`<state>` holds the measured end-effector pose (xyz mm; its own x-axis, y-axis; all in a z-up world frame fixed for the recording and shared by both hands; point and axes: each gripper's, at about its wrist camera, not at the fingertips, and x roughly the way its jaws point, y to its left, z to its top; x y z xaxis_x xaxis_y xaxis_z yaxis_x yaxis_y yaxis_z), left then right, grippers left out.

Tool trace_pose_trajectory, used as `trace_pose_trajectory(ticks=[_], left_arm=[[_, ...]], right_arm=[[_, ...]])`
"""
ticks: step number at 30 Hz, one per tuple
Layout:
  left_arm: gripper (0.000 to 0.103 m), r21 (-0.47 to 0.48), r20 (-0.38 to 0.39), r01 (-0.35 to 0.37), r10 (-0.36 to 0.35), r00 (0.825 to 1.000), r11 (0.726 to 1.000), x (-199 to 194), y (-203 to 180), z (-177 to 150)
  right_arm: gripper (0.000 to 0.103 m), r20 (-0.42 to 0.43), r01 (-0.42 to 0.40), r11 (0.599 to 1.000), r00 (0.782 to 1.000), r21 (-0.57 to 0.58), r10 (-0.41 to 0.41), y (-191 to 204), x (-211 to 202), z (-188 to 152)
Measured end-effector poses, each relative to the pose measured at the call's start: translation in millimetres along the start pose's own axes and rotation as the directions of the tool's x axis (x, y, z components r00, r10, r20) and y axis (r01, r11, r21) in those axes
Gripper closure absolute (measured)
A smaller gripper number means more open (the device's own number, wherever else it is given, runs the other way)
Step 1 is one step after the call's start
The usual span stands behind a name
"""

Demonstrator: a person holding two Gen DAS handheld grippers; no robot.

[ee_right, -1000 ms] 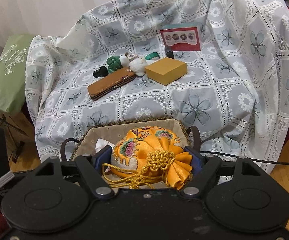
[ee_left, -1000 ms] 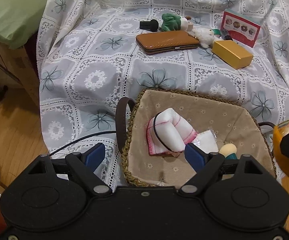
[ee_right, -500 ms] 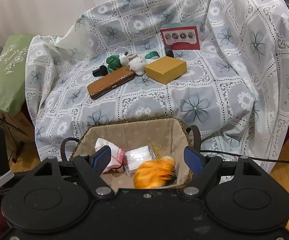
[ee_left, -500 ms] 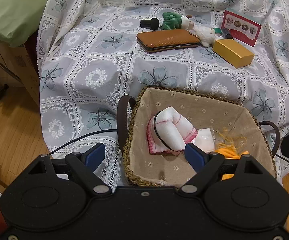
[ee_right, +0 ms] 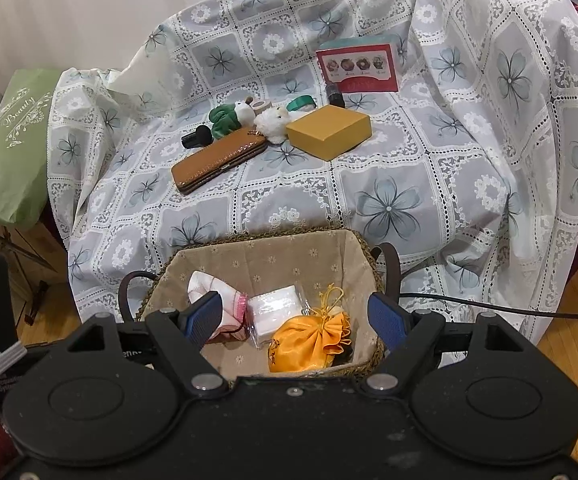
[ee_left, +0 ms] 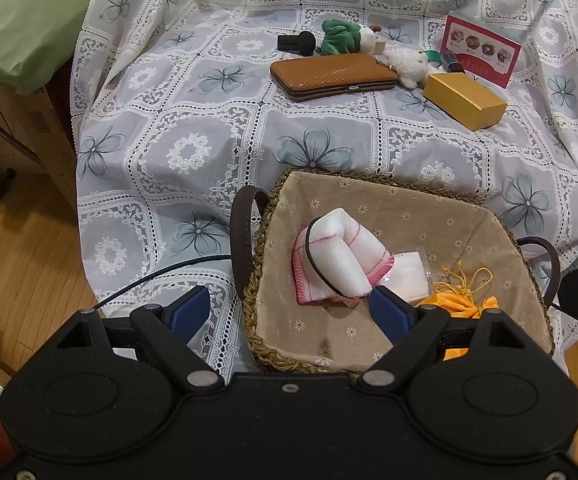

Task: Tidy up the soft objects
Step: 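Lower the yellow pouch into the basket and open the right tool, then move both tools from the basket toward the items on the cloth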

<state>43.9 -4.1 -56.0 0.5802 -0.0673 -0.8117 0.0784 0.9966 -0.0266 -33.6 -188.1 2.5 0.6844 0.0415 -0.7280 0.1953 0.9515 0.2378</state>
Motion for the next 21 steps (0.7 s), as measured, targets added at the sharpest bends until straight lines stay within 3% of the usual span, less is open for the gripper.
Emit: trace_pose_trajectory(ticks=[12,21], left_arm=[[0.019,0.0,-0.01,-0.011,0.011,1.0,1.0,6,-1,1],[0.019,0.021,-0.015,-0.031,0.031,0.999,0.999,16,-9,12]], right_arm=[[0.023,-0.007,0.005,1.0,1.0,-0.03,-0.005,1,8,2],[0.023,-0.017,0.023,1.0,1.0,-0.019,-0.024,-3,25,21]])
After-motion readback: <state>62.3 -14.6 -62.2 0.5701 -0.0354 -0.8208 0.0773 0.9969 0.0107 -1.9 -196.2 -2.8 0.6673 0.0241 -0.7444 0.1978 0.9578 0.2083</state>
